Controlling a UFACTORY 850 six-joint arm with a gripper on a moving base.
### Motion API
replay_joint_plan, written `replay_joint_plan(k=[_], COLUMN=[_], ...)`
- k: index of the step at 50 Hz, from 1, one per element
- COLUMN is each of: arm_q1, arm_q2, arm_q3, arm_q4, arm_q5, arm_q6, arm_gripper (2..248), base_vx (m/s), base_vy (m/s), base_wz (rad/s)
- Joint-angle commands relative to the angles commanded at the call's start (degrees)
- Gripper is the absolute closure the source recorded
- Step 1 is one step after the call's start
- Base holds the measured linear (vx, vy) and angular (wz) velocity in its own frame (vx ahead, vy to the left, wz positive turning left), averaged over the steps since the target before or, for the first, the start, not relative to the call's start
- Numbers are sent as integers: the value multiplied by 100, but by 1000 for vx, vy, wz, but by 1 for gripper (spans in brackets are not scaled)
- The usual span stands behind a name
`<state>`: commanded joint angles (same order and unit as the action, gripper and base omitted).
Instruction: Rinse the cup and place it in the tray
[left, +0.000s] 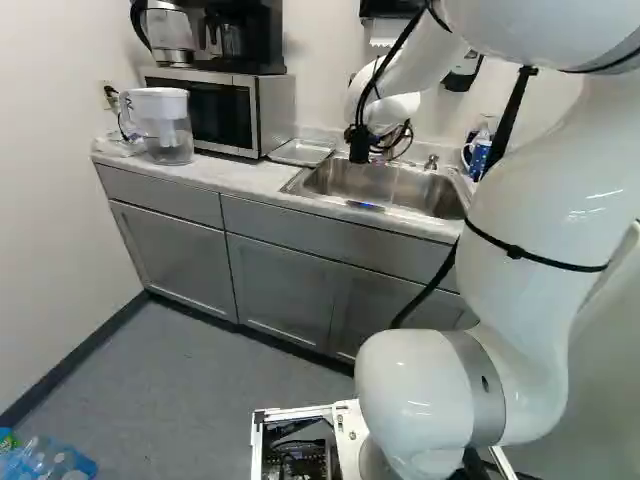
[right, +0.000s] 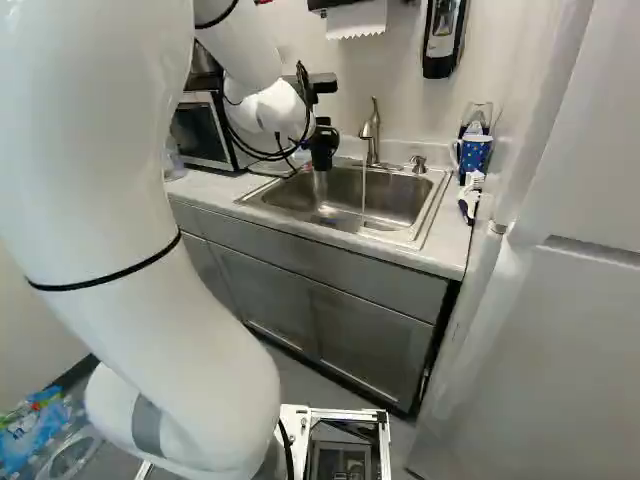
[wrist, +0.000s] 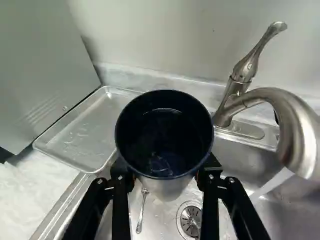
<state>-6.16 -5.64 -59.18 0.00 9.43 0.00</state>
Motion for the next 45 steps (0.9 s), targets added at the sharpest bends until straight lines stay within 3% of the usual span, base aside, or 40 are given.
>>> replay_joint_plan(k=[40,45], arm_q1=[0,0], arm_q2=[245,245], arm_q3=[-120,-120], arm_q4=[0,0], arm_q5=[-145,-145], arm_q6=[0,139], arm_gripper=[124,124], base_vx=[0,0], base_vy=[0,0], base_wz=[0,0])
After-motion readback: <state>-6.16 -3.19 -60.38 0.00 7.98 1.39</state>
